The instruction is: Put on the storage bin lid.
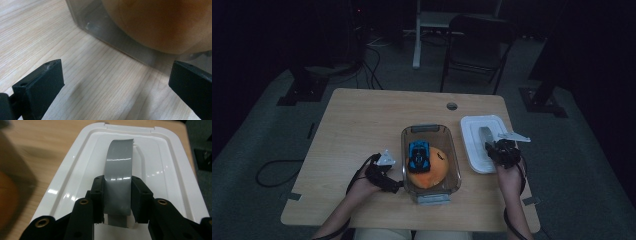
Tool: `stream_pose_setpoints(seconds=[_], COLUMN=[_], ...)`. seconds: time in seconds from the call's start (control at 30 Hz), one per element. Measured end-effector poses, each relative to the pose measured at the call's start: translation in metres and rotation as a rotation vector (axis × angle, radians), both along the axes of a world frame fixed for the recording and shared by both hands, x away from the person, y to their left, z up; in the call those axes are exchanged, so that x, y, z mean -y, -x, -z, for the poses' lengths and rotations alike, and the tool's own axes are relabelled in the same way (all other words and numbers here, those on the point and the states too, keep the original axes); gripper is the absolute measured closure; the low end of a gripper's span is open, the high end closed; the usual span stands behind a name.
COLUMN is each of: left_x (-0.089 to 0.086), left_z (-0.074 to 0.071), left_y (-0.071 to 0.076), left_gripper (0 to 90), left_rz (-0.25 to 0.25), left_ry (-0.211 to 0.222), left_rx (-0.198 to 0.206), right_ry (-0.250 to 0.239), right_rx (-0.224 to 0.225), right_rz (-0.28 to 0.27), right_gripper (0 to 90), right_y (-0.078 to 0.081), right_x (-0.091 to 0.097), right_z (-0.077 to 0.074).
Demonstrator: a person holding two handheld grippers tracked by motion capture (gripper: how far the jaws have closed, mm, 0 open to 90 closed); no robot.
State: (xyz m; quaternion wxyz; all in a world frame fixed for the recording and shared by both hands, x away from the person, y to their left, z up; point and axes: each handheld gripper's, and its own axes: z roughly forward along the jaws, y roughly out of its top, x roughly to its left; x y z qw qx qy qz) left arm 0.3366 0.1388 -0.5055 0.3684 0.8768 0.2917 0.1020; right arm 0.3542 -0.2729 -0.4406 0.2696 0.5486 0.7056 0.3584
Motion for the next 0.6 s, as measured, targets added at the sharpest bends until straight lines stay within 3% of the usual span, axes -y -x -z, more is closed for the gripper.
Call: stream_pose_setpoints(seconds=[0.23, 0.37, 0.6], left_x=[0.011, 0.016, 0.024], left_z=[0.001, 0.001, 0.002], left_y=[0.000, 0.001, 0.000], left_gripper=[0.4, 0.4, 0.4], left_rz=[0.016, 0.017, 0.025], left_ry=[0.006, -0.010, -0.003], left_rx=[-0.002, 0.027, 0.018], right_ry=[-0.039, -0.059, -0.090], right_rx=[0.096, 0.130, 0.143], right_rz=[-0.067, -0.126, -0.228], right_gripper=[67.2, 67.2, 67.2], right_y=[0.029, 0.040, 0.054], right_x=[-0.013, -0.027, -0.055], right_z=[-0.040, -0.056, -0.070])
